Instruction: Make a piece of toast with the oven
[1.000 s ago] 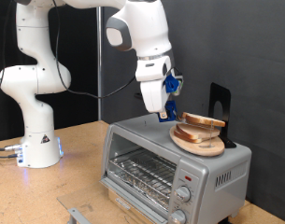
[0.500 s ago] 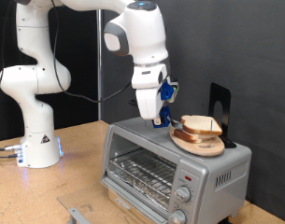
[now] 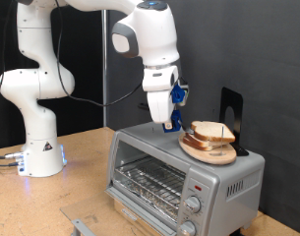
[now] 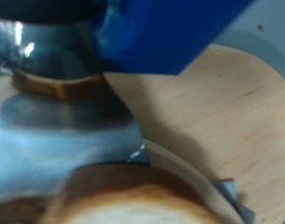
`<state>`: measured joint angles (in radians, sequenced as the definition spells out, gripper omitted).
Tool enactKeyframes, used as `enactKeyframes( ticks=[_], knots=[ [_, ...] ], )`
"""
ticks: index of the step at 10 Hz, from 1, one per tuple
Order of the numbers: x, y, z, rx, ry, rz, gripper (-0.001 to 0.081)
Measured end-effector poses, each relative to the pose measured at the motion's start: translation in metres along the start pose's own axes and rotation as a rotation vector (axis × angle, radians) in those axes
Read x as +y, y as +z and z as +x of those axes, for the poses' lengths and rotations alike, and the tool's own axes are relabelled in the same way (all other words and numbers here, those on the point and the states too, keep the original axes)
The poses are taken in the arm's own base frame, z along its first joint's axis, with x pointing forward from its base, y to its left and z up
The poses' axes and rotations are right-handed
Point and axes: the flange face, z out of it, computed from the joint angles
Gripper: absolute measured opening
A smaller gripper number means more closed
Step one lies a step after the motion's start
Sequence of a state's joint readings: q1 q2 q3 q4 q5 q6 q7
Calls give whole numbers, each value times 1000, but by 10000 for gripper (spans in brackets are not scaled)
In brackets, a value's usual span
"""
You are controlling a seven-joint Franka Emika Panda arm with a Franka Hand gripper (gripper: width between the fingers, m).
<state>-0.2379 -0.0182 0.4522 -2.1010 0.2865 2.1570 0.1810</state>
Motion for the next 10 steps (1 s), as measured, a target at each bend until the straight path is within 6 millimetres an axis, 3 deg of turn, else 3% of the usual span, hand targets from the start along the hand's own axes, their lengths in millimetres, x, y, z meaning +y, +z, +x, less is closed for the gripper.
enactKeyframes(
  ticks=[10],
  knots=[
    [-8, 5, -3, -2, 14, -11, 467]
  ],
)
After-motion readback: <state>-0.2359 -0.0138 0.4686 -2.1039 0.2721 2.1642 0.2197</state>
